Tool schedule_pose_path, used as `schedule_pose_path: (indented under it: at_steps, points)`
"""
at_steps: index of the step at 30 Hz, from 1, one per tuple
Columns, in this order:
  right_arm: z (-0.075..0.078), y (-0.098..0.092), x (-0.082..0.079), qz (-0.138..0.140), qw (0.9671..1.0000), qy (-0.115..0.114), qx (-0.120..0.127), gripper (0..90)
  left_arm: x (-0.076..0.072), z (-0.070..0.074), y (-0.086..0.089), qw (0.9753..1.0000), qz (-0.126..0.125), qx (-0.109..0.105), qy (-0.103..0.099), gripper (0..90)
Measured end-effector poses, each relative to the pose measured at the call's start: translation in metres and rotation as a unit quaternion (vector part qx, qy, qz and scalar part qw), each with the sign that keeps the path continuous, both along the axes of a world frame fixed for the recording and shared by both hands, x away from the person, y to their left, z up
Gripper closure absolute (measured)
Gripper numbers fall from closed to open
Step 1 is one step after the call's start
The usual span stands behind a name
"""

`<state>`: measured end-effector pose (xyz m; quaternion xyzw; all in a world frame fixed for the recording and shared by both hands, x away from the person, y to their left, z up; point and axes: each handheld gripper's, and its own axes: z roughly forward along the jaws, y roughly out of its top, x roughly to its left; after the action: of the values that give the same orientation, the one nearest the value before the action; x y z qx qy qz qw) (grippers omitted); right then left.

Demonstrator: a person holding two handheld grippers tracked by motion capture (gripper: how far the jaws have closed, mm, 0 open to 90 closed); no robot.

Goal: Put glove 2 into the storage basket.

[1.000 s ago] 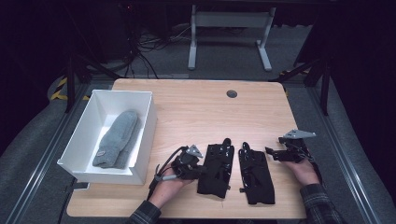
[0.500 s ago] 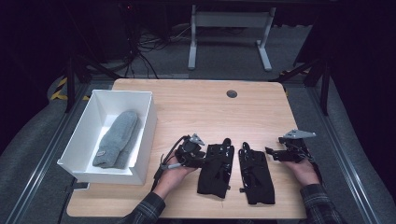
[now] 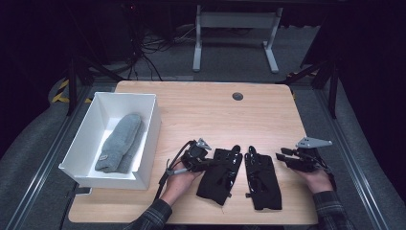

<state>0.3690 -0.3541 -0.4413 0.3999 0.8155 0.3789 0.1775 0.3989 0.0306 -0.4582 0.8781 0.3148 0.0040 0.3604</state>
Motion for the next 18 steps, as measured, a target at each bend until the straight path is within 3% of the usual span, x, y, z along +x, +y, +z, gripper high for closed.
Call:
schedule_pose_path:
  at_steps: [4,11,18]
  points:
    - [-0.001,0.008,-0.022,0.043,0.9988,0.018,-0.015,89.6,0.000,0.001,0.002,1.0000,0.004,-0.003,0.000,88.8]
    - [-0.011,0.019,-0.038,0.097,0.9935,0.053,-0.028,90.0,0.001,0.003,0.005,0.9999,0.008,-0.012,0.001,88.8]
    - [-0.012,0.027,-0.034,0.114,0.9916,0.057,-0.021,90.0,0.005,0.004,0.012,0.9996,0.024,-0.015,0.000,88.9]
